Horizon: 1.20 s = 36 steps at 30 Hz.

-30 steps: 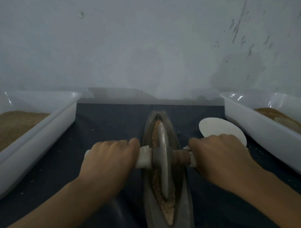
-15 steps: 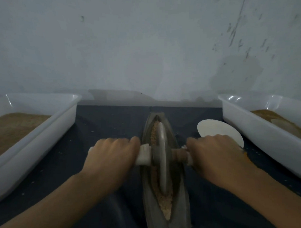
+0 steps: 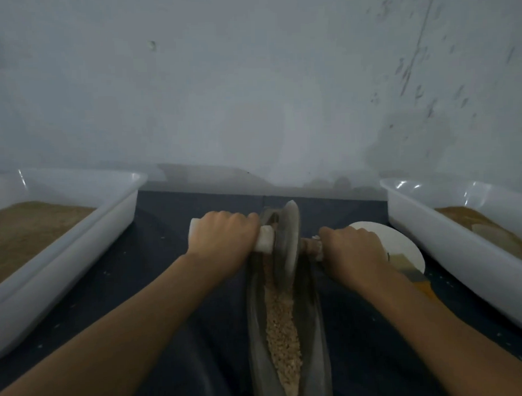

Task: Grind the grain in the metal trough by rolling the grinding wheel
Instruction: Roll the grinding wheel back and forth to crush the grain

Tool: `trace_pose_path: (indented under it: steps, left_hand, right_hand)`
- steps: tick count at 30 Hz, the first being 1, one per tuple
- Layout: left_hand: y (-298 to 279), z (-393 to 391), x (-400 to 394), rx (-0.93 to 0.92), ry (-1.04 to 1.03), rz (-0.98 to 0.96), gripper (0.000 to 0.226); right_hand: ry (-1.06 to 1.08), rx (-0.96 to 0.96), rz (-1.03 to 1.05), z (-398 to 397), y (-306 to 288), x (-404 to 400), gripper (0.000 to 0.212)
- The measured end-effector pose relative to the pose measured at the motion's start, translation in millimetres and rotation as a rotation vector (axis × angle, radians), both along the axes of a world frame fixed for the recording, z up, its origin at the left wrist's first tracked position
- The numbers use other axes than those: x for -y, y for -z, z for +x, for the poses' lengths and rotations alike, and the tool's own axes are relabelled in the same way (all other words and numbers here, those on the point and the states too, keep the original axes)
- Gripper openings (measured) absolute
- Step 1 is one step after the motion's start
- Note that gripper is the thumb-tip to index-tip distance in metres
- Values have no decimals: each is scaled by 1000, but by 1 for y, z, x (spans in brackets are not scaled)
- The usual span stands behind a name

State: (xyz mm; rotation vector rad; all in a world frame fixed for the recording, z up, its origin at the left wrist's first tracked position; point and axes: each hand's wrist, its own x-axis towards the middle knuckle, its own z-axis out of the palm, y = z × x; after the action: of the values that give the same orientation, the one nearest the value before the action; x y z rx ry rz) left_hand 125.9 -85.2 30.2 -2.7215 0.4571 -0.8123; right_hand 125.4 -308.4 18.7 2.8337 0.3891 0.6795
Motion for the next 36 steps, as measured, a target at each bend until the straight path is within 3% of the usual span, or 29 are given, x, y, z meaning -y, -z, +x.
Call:
trace_pose_path:
  steps: [5, 8, 13, 18, 24, 29, 36]
  left_hand:
    - [5, -60, -12, -56, 86, -54, 47]
    - [14, -95, -22, -46, 187, -91, 61]
    - [15, -71, -22, -56, 89, -15, 53]
    - [14, -6, -9, 43, -26, -63, 30]
    - [10, -29, -11, -52, 6, -73, 34]
    - [15, -88, -22, -46, 111, -28, 65]
    - [18, -44, -16, -46, -3, -61, 40]
  right_hand:
    - [-94, -135, -33, -58, -6, 8, 38]
    - [-177, -51, -66, -93, -7, 11, 50]
    - [-48, -93, -136, -63, -14, -1, 26]
    - [34, -48, -60, 0, -14, -10, 13]
    - [-61, -76, -88, -23, -16, -2, 20]
    - [-179, 6, -133, -84, -10, 11, 54]
    - [-23, -47, -136, -36, -15, -4, 32]
